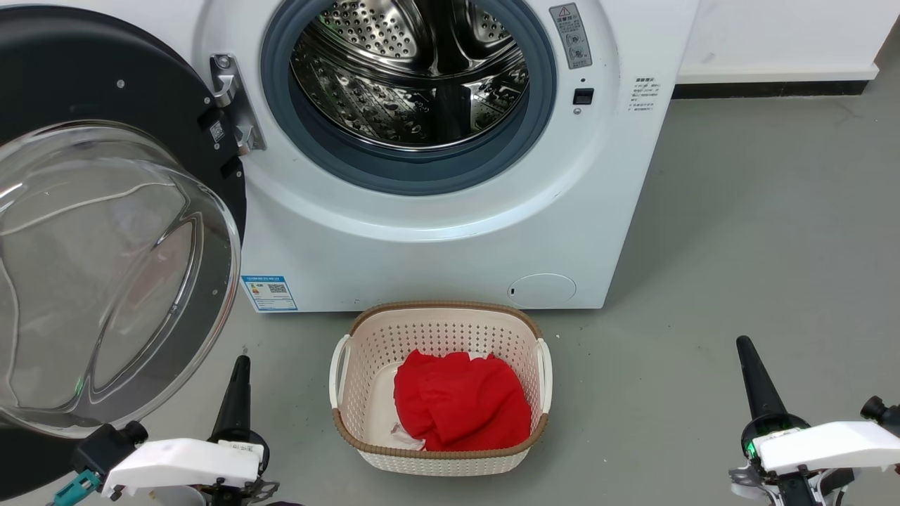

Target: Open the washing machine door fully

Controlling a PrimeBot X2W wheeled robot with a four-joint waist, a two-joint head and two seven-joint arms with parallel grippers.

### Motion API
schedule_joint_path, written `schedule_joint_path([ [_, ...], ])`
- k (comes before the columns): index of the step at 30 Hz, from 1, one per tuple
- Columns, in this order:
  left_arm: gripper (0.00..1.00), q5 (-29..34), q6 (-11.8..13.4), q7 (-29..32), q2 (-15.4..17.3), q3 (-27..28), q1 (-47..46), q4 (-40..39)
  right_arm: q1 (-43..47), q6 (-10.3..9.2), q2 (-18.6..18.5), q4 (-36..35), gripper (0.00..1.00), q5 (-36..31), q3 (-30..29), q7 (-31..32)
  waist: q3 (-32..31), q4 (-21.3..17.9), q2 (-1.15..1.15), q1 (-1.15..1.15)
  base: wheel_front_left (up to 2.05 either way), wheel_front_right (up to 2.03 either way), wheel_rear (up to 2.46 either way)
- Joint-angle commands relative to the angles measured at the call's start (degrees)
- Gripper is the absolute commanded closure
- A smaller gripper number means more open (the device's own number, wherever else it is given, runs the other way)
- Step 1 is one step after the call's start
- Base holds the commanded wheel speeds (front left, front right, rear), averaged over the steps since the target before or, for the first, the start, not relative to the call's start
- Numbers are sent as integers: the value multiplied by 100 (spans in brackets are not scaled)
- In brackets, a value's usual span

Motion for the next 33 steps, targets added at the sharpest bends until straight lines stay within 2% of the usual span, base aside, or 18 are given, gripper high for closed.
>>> schedule_joint_path([
  [1,100,-181,-22,54,14,24,-160,-24,-147,0,-39,-12,100,192,-22,35,-1,1,0,0,0,0,0],
  [33,100,-1927,-76,487,16,105,-370,204,-380,-1,-17,228,100,1909,-163,414,-22,23,0,0,0,0,0],
])
